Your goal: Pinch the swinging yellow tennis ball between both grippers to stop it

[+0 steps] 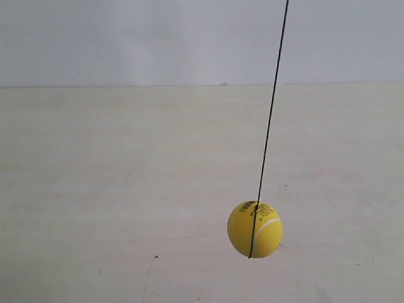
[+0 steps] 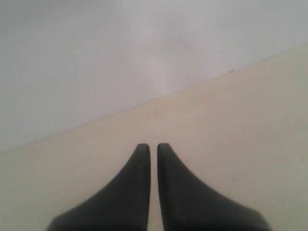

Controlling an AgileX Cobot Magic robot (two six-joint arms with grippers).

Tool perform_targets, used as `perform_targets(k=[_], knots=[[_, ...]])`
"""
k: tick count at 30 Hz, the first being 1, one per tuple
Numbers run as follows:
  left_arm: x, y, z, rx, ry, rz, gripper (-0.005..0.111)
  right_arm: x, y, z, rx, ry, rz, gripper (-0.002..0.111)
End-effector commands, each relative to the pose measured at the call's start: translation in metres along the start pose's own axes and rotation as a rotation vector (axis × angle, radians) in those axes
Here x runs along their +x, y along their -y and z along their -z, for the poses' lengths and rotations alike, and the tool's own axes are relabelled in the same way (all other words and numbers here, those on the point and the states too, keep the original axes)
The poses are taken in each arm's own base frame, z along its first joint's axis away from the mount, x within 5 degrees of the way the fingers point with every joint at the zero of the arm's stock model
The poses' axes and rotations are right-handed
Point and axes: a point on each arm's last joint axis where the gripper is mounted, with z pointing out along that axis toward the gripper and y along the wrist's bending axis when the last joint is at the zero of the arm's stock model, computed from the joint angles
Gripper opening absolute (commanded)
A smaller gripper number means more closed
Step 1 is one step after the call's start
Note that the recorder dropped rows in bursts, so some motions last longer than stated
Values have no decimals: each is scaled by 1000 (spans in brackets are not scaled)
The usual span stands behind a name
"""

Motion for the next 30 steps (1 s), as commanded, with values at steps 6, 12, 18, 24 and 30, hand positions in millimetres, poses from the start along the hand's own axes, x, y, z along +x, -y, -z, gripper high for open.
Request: perform_targets(k=[6, 12, 18, 24, 30], knots=[[18, -1, -1, -85, -129, 178, 5, -1, 0, 0, 5, 8, 5, 0], [18, -1, -1, -86, -128, 201, 5, -1, 0, 0, 5, 8, 5, 0], [18, -1, -1, -86, -128, 201, 5, -1, 0, 0, 5, 8, 7, 0], [17, -1, -1, -87, -126, 207, 5, -1, 0, 0, 5, 8, 5, 0], [17, -1, -1, -87, -126, 207, 5, -1, 0, 0, 5, 8, 5, 0]])
